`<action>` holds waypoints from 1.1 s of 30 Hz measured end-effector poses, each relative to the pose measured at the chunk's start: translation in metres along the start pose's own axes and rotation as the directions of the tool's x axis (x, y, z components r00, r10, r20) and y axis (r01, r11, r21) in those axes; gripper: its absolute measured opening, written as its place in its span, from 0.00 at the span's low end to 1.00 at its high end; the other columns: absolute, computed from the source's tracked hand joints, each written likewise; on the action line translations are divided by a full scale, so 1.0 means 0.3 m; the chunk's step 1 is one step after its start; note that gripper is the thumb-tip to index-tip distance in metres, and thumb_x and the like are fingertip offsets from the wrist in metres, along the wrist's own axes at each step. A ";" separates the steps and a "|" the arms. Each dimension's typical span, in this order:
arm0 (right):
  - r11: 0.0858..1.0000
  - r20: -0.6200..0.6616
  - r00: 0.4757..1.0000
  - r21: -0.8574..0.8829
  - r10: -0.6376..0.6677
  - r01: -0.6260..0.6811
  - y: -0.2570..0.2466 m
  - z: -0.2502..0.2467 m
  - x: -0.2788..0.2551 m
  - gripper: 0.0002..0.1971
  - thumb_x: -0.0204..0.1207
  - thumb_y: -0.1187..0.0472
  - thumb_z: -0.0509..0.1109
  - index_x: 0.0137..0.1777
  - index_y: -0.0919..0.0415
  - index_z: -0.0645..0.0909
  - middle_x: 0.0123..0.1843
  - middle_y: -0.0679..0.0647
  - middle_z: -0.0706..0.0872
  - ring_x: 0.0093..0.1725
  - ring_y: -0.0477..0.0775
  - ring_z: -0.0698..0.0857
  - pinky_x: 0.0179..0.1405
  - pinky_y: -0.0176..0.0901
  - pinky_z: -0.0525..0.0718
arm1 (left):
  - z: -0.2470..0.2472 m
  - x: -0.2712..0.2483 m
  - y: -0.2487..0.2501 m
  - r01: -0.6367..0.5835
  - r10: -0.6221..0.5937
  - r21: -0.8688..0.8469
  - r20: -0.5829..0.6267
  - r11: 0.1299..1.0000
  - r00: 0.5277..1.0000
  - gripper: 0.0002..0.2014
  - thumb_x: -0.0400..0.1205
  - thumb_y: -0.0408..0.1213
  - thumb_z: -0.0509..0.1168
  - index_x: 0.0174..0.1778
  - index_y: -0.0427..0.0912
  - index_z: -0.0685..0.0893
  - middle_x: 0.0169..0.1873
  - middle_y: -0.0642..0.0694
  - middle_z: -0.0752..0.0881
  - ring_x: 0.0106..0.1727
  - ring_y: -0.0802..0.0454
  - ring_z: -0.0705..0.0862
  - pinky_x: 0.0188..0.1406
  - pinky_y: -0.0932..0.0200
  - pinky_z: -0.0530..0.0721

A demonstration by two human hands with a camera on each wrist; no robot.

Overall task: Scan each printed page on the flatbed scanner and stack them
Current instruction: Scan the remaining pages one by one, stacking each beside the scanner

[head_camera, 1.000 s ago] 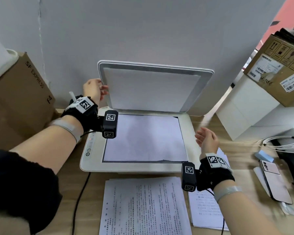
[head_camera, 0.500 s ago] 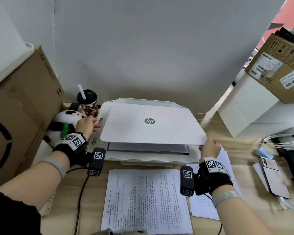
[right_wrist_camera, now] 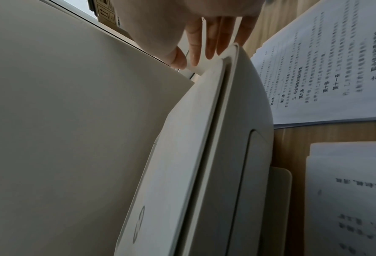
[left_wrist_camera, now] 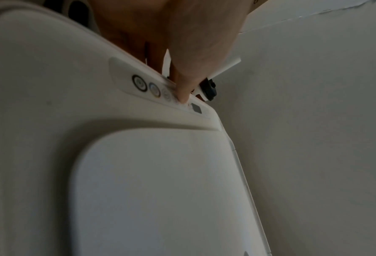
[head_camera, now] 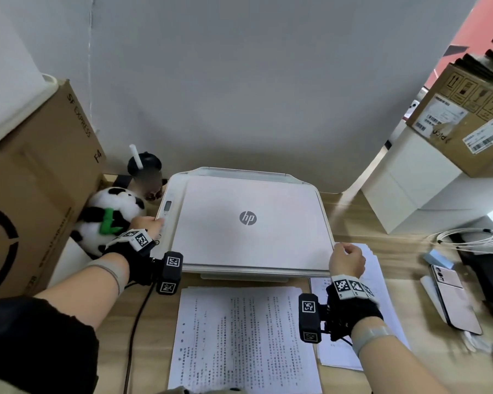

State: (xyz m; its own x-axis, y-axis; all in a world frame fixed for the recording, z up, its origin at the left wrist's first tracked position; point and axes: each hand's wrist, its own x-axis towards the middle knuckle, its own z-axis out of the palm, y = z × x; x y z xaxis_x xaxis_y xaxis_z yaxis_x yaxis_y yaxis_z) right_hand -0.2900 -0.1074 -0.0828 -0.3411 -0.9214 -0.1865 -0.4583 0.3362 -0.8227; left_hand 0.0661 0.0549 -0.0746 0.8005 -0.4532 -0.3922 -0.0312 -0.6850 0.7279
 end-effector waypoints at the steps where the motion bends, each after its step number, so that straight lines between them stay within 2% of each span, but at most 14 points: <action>1: 1.000 0.014 1.000 0.004 0.003 -0.004 0.004 0.002 0.003 0.14 0.79 0.61 0.61 0.60 0.63 0.82 0.64 0.63 0.82 0.66 0.68 0.76 0.61 0.51 0.74 | 0.000 0.003 -0.001 0.003 -0.003 0.008 -0.005 1.000 1.000 0.12 0.83 0.38 0.62 0.34 0.39 0.79 0.26 0.44 0.78 0.28 0.49 0.74 0.26 0.65 0.77; 3: 1.000 0.035 0.999 0.017 0.012 -0.013 0.012 0.003 0.006 0.14 0.79 0.62 0.60 0.59 0.63 0.82 0.63 0.63 0.83 0.64 0.67 0.78 0.61 0.51 0.75 | -0.004 0.003 -0.001 0.001 -0.001 0.032 -0.008 0.999 1.000 0.10 0.82 0.41 0.63 0.40 0.39 0.81 0.32 0.38 0.82 0.34 0.42 0.78 0.41 0.59 0.77; 4: 1.000 0.046 0.999 0.023 0.014 -0.015 0.017 0.005 0.007 0.14 0.78 0.62 0.60 0.59 0.63 0.82 0.62 0.63 0.83 0.63 0.67 0.78 0.60 0.51 0.75 | -0.004 -0.002 0.003 -0.005 0.005 0.032 -0.008 0.999 1.000 0.10 0.83 0.42 0.63 0.41 0.38 0.82 0.33 0.37 0.82 0.35 0.42 0.79 0.42 0.58 0.77; 7: 0.999 0.079 0.997 0.044 0.023 -0.027 0.035 0.006 0.008 0.13 0.78 0.62 0.59 0.57 0.62 0.81 0.58 0.61 0.84 0.59 0.65 0.80 0.59 0.51 0.76 | -0.011 -0.003 0.019 0.046 -0.046 0.056 0.008 0.997 0.999 0.13 0.84 0.44 0.61 0.40 0.39 0.80 0.20 0.45 0.79 0.24 0.48 0.78 0.25 0.62 0.76; 8: 0.998 0.086 0.996 0.055 0.029 -0.034 0.042 0.005 0.009 0.11 0.78 0.62 0.59 0.55 0.62 0.81 0.54 0.60 0.83 0.55 0.63 0.79 0.54 0.49 0.76 | -0.010 -0.009 0.023 0.050 -0.051 0.068 0.010 0.996 0.999 0.14 0.84 0.46 0.61 0.39 0.39 0.79 0.20 0.45 0.79 0.24 0.49 0.80 0.25 0.64 0.77; 9: 0.997 0.096 0.995 0.068 0.034 -0.040 0.047 0.004 0.008 0.09 0.78 0.62 0.59 0.50 0.60 0.80 0.49 0.59 0.82 0.50 0.61 0.77 0.49 0.45 0.74 | -0.009 -0.012 0.025 0.052 -0.053 0.077 0.012 0.996 0.998 0.15 0.83 0.48 0.61 0.42 0.38 0.80 0.25 0.41 0.83 0.31 0.45 0.84 0.34 0.62 0.82; 11: 0.994 0.106 0.994 0.095 0.033 -0.044 0.050 -0.001 0.000 0.07 0.79 0.63 0.57 0.43 0.56 0.76 0.42 0.55 0.77 0.45 0.57 0.72 0.42 0.42 0.70 | 0.006 -0.005 0.010 0.027 -0.025 0.080 -0.027 0.996 0.999 0.18 0.81 0.49 0.61 0.42 0.35 0.84 0.43 0.33 0.87 0.49 0.34 0.84 0.57 0.48 0.82; 12: 0.993 0.111 0.993 0.111 0.032 -0.045 0.051 -0.006 -0.007 0.08 0.80 0.63 0.56 0.46 0.55 0.76 0.43 0.54 0.76 0.47 0.56 0.72 0.44 0.42 0.70 | 0.015 -0.011 0.001 0.003 0.001 0.080 -0.052 0.997 0.999 0.18 0.81 0.47 0.59 0.39 0.34 0.83 0.45 0.30 0.87 0.52 0.31 0.83 0.60 0.44 0.81; 13: 0.991 0.115 0.993 0.122 0.032 -0.046 0.054 -0.013 -0.016 0.10 0.81 0.64 0.55 0.52 0.56 0.78 0.47 0.53 0.78 0.49 0.56 0.74 0.49 0.43 0.71 | 0.024 -0.022 -0.007 -0.017 0.023 0.100 -0.059 0.995 0.998 0.17 0.82 0.43 0.57 0.38 0.33 0.81 0.46 0.28 0.86 0.51 0.30 0.83 0.57 0.44 0.79; 16: 0.993 0.117 0.993 0.112 0.029 -0.042 0.078 -0.022 -0.035 0.18 0.81 0.67 0.53 0.63 0.58 0.80 0.58 0.56 0.83 0.57 0.60 0.79 0.57 0.46 0.74 | 0.045 -0.058 -0.031 -0.059 0.070 0.115 -0.092 0.992 0.993 0.16 0.84 0.39 0.54 0.51 0.31 0.83 0.53 0.27 0.84 0.55 0.30 0.81 0.54 0.48 0.77; 18: 0.994 0.118 0.993 0.104 0.021 -0.033 0.101 -0.019 -0.046 0.19 0.82 0.67 0.52 0.65 0.59 0.79 0.63 0.59 0.83 0.60 0.63 0.80 0.59 0.49 0.75 | 0.048 -0.075 -0.055 -0.055 0.072 0.122 -0.145 0.991 0.987 0.18 0.84 0.39 0.54 0.59 0.33 0.83 0.57 0.28 0.83 0.58 0.29 0.80 0.57 0.47 0.77; 22: 0.995 0.105 0.994 0.095 -0.019 0.009 0.136 -0.003 -0.071 0.18 0.86 0.63 0.50 0.69 0.61 0.76 0.67 0.62 0.81 0.64 0.66 0.79 0.64 0.53 0.75 | 0.062 -0.117 -0.105 -0.043 0.067 0.105 -0.237 0.994 0.969 0.19 0.83 0.38 0.54 0.65 0.35 0.81 0.60 0.26 0.82 0.61 0.28 0.79 0.60 0.44 0.77; 28: 0.993 0.114 0.990 0.099 -0.077 0.066 0.150 -0.007 -0.089 0.19 0.86 0.65 0.50 0.73 0.63 0.73 0.70 0.61 0.79 0.69 0.64 0.76 0.67 0.49 0.71 | 0.132 -0.195 -0.165 -0.097 0.070 -0.068 -0.328 0.993 0.942 0.21 0.84 0.33 0.53 0.73 0.33 0.71 0.68 0.26 0.74 0.70 0.31 0.71 0.69 0.44 0.70; 33: 0.985 0.115 0.983 0.109 -0.143 0.131 0.173 -0.012 -0.103 0.20 0.86 0.65 0.50 0.74 0.60 0.72 0.70 0.59 0.79 0.68 0.63 0.76 0.66 0.47 0.73 | 0.200 -0.258 -0.175 -0.096 0.022 -0.158 -0.414 0.983 0.910 0.24 0.86 0.32 0.50 0.79 0.36 0.61 0.73 0.27 0.66 0.73 0.33 0.65 0.70 0.44 0.65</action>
State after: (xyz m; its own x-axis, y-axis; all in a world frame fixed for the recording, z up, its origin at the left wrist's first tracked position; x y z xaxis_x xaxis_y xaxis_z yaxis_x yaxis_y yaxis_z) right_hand -0.3062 -0.0608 -0.1177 -0.1753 -0.9763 -0.1271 -0.4067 0.1894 -0.8937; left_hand -0.0302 0.0918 -0.1162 0.9756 -0.1914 -0.1077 -0.0130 -0.5398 0.8417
